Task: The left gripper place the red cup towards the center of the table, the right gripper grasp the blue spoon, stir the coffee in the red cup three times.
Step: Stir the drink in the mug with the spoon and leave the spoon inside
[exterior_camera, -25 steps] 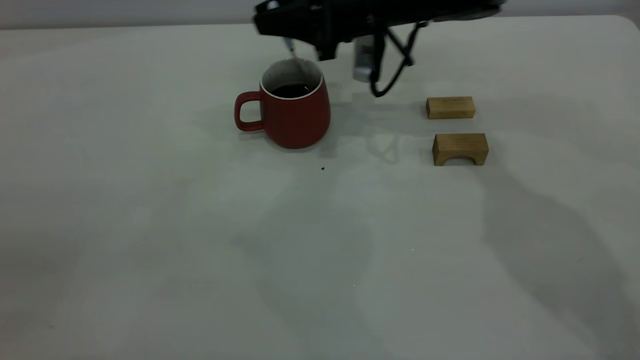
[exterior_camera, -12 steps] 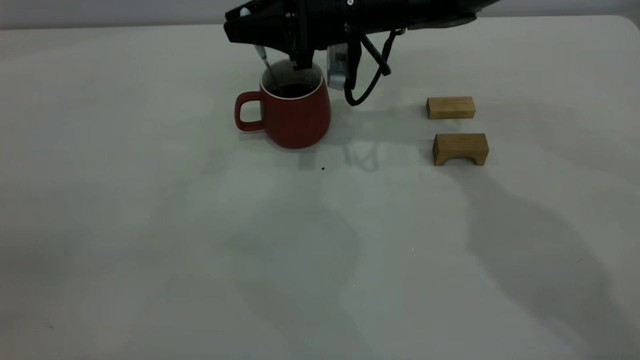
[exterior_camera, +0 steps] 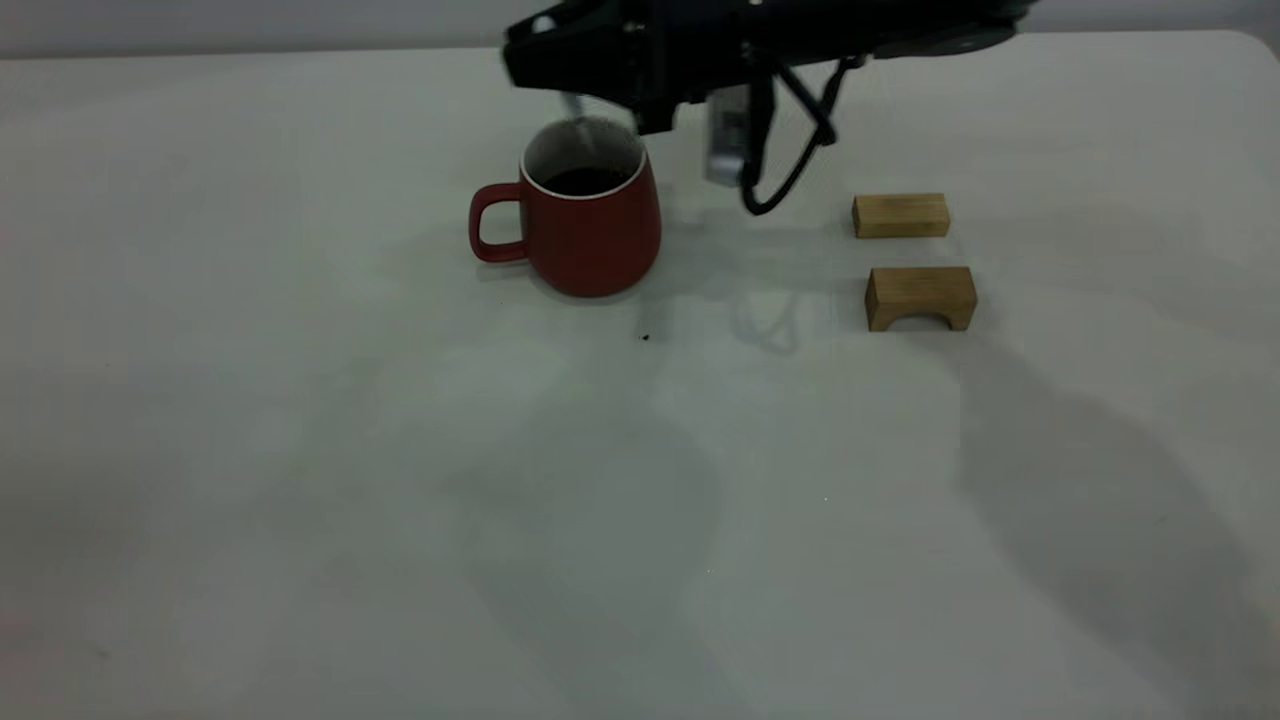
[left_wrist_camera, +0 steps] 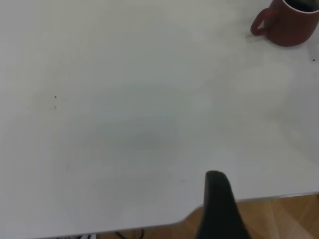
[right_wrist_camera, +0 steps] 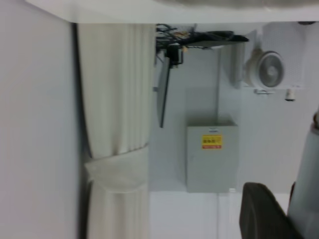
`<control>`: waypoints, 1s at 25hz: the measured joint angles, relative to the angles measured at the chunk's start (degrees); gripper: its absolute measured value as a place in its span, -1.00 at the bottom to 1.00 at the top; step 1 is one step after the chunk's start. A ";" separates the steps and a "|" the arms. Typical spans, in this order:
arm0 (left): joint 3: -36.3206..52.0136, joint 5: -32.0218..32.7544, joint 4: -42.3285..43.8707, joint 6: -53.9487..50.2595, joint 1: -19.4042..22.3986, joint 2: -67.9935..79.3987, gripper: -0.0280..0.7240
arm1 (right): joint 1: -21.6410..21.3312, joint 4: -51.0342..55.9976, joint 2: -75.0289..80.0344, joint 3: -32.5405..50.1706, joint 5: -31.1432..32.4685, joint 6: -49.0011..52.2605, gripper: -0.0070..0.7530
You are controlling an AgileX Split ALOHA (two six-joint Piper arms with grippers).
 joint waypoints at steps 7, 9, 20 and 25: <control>0.00 0.00 0.00 0.00 0.00 0.00 0.55 | 1.11 -0.13 4.48 -10.38 -0.46 0.17 -0.64; 0.00 0.00 0.00 0.00 0.00 0.00 0.55 | -0.38 -0.57 4.47 -10.45 -0.51 0.17 -0.64; 0.00 0.00 0.00 0.00 0.00 0.00 0.55 | 1.37 -0.04 2.04 -0.65 -1.35 0.72 -0.64; 0.00 0.00 0.00 0.00 0.00 0.00 0.55 | 2.53 0.24 2.18 -1.46 -3.37 1.72 -0.64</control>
